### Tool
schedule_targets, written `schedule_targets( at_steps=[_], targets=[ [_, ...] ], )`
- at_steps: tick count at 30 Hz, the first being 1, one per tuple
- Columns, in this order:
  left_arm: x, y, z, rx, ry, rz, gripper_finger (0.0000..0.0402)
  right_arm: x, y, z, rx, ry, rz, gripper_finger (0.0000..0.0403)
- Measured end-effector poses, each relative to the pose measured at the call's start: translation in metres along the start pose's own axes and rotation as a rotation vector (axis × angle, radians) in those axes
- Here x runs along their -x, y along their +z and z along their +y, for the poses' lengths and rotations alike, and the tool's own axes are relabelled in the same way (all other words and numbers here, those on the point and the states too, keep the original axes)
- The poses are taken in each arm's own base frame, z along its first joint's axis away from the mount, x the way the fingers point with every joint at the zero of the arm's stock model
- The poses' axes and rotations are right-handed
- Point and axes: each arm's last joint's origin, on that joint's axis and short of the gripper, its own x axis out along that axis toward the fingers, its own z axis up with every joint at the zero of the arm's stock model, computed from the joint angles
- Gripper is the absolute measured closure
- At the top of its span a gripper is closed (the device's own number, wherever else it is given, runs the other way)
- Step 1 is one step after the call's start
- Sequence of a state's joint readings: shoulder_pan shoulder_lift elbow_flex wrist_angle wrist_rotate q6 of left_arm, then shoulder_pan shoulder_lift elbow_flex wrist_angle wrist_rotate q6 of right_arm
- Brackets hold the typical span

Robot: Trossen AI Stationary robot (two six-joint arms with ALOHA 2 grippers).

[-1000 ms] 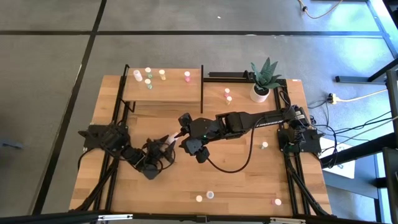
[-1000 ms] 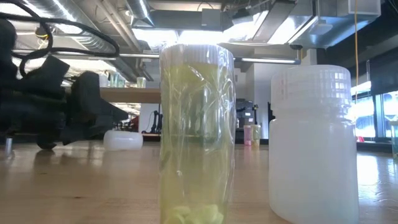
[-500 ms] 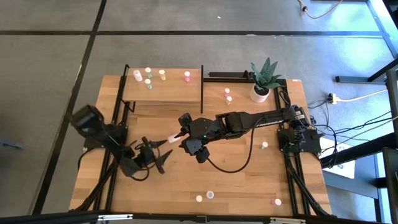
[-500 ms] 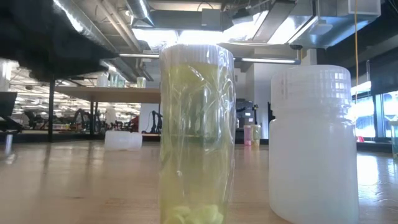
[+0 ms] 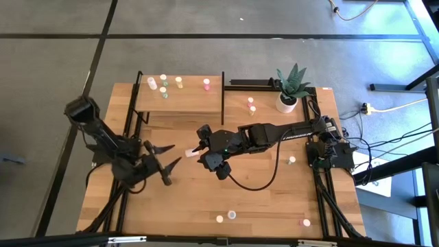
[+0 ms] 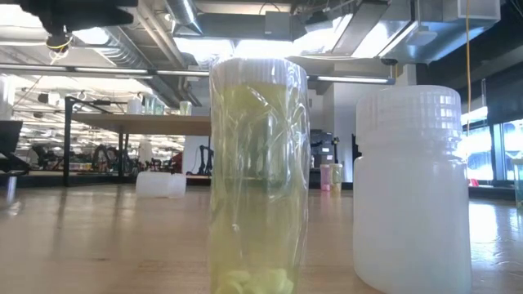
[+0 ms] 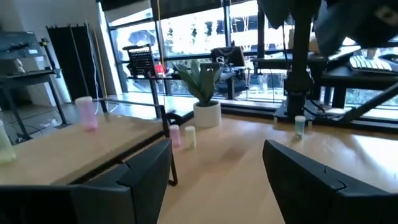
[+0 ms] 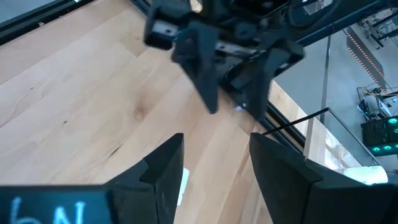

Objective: Pick and place medicine bottles onto shelf by color
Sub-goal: Put the top white pill bottle aligned with the other white pill bottle on the shelf

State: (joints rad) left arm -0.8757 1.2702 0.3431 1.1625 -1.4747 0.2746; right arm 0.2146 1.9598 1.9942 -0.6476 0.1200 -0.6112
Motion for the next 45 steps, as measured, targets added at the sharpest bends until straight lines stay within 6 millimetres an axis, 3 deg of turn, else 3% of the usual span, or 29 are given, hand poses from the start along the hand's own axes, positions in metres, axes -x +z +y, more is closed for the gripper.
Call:
schedule_targets(
  at_steps=[10,16,20,24,31,40,45],
  targets=[
    [0.001,0.028,0.02,0.012,0.006,-0.014,0.0156,0.0,0.0,0.0,0.0,0.0,0.0,0.0217],
    [-0.001,0.054,0.017,-0.048,0.014,-0.022,0.0156,0.0,0.0,0.0,0.0,0.0,0.0,0.0217],
    [-0.003,0.062,0.015,-0.03,0.026,-0.022,0.0156,0.0,0.0,0.0,0.0,0.0,-0.001,0.0217],
    [-0.003,0.062,0.014,0.028,-0.019,-0.046,0.0156,0.0,0.0,0.0,0.0,0.0,0.0,0.0217],
    [-0.004,0.059,0.002,0.149,-0.313,-0.141,0.0156,0.0,0.0,0.0,0.0,0.0,-0.001,0.0217],
    [-0.018,0.036,0.001,0.24,-0.584,0.057,0.0156,0.005,0.004,0.002,-0.032,0.004,-0.004,0.0217],
    [-0.027,0.021,0.013,0.16,-0.669,0.243,0.0156,0.019,0.021,0.007,-0.036,0.009,-0.052,0.0217]
  ],
)
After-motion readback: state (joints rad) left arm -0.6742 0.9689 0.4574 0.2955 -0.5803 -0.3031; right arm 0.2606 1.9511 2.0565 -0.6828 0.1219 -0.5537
